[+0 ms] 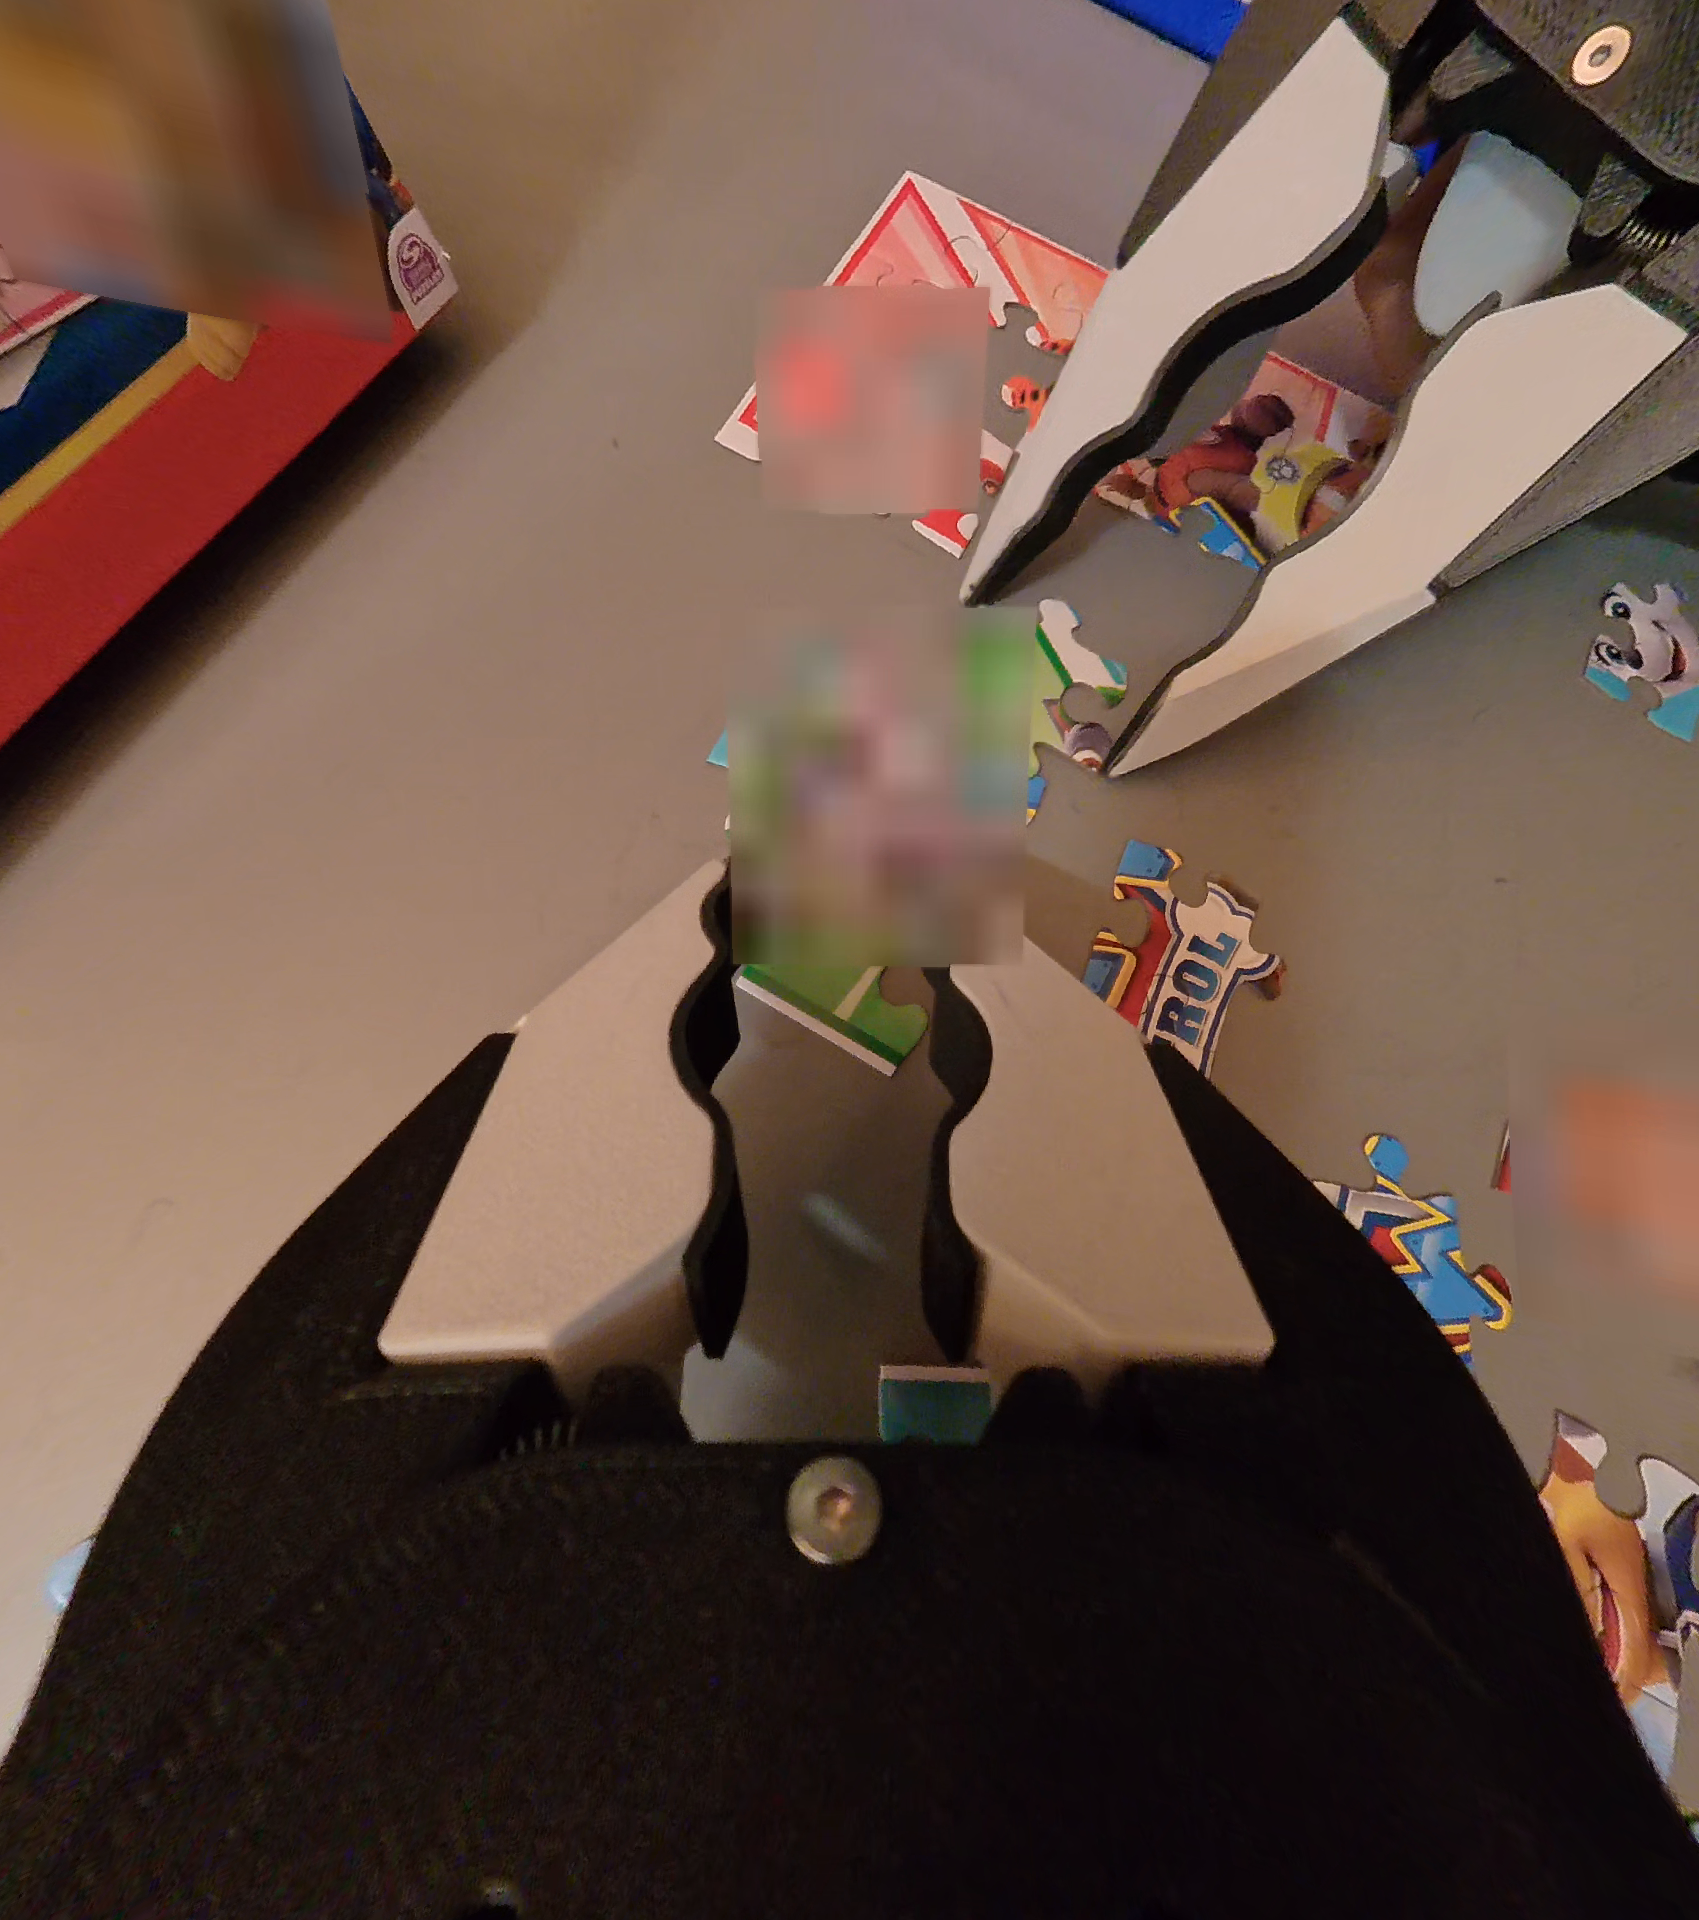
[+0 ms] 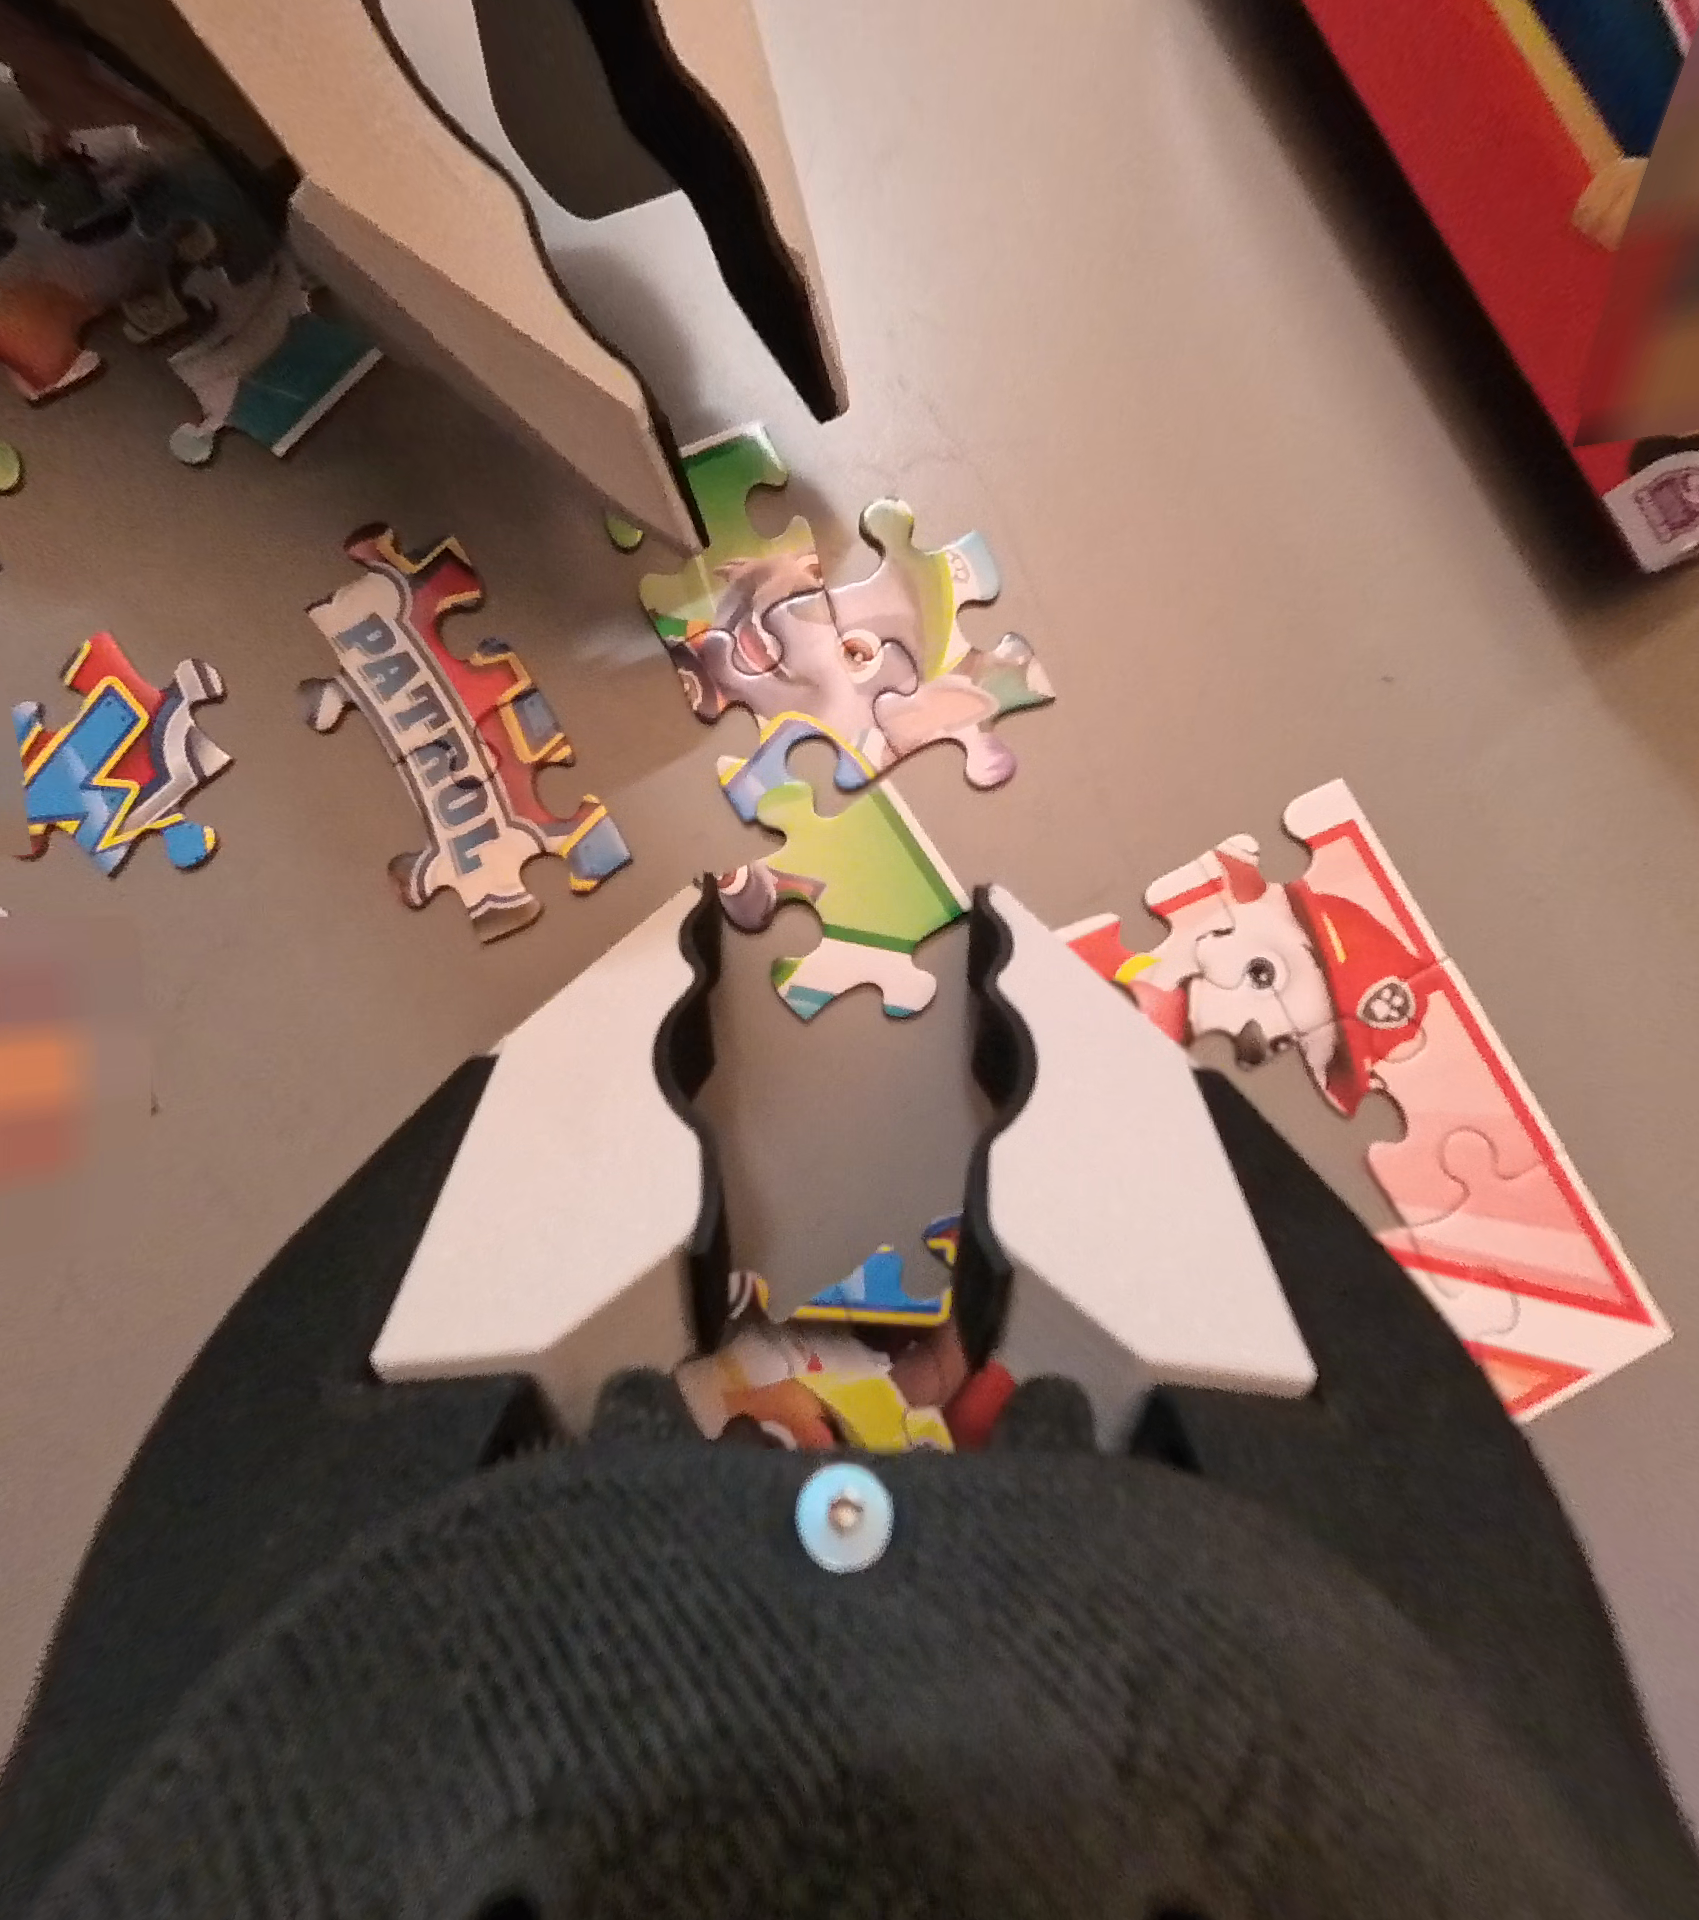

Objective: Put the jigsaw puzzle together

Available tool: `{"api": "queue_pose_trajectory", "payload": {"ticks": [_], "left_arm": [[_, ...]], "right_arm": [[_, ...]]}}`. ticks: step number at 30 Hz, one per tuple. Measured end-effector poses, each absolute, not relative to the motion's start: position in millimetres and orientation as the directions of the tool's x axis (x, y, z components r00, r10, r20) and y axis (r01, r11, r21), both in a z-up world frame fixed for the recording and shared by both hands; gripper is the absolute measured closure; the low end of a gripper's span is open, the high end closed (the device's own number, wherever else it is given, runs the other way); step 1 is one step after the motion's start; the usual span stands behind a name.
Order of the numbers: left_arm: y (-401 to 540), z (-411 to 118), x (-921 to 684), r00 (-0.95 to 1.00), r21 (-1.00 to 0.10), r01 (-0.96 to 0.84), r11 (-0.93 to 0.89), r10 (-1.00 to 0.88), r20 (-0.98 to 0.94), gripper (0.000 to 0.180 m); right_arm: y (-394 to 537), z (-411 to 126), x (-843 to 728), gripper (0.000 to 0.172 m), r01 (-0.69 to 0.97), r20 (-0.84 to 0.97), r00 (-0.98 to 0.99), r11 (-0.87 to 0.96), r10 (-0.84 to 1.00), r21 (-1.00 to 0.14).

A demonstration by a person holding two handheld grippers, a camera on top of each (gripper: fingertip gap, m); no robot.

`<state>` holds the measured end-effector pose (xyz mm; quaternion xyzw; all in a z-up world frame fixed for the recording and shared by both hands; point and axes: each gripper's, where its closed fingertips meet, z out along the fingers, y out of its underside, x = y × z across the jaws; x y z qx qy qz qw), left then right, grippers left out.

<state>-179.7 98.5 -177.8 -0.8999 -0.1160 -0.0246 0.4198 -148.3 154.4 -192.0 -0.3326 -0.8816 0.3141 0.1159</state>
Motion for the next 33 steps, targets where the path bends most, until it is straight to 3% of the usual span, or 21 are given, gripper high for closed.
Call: {"api": "queue_pose_trajectory", "payload": {"ticks": [26, 30, 33], "left_arm": [[93, -168, -197, 0.95, -0.774, 0.284, -0.567, 0.278, 0.145, 0.15], [93, -161, -199, 0.937, -0.788, 0.329, -0.52, 0.283, 0.205, 0.15], [102, -142, -182, 0.927, -0.818, 0.375, -0.437, 0.176, 0.331, 0.147]], "right_arm": [[154, -164, -142, 0.125, 0.49, 0.028, -0.69, 0.495, 0.724, -0.717], [144, -157, -148, 0.125, 0.449, 0.073, -0.687, 0.501, 0.723, -0.739], [142, -149, -155, 0.125, 0.398, 0.147, -0.667, 0.516, 0.73, -0.759]]}}
